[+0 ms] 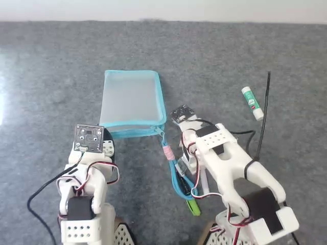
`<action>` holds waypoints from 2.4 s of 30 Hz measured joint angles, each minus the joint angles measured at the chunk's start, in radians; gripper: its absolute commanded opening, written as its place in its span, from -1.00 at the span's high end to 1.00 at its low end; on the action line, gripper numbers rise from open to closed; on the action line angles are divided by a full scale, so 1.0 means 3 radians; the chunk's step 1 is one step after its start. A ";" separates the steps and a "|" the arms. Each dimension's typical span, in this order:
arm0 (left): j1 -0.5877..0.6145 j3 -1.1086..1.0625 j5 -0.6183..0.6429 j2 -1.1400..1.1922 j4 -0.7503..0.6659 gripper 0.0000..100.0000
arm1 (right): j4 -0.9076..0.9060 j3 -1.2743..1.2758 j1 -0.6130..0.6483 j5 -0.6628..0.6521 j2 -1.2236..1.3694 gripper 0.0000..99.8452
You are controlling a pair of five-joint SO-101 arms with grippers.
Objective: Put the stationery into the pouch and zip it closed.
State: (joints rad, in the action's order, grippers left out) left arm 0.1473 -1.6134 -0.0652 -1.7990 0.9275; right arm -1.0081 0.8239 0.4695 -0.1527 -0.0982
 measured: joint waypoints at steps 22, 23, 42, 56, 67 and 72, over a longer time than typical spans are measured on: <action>-0.0092 0.0000 0.0102 0.0000 0.0000 0.98 | -0.1729 -0.0736 0.0026 -0.0624 -0.1933 0.98; -0.0102 0.0000 0.0102 0.0000 0.0000 0.98 | -0.1826 -0.0849 0.0184 -0.0629 -0.1949 0.98; -0.0245 0.0000 0.0102 0.0000 0.0000 0.98 | -0.2419 -0.2675 0.0910 -0.0506 0.0092 0.98; -0.0430 0.0000 0.0102 0.0000 0.0000 0.98 | -0.2445 -0.4138 0.0834 -0.0102 0.1115 0.98; -0.0501 -0.0005 0.0107 0.0000 0.0000 0.98 | -0.1995 -0.4317 0.0829 0.0056 0.1207 0.30; -0.0481 -0.0005 0.0082 0.0000 0.0000 0.98 | -0.1974 -0.4317 0.0798 0.0056 0.0808 0.30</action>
State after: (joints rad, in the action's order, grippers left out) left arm 0.0031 -1.6149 -0.0407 -1.7990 0.9275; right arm -1.6003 -0.4710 0.7089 -0.1358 0.1442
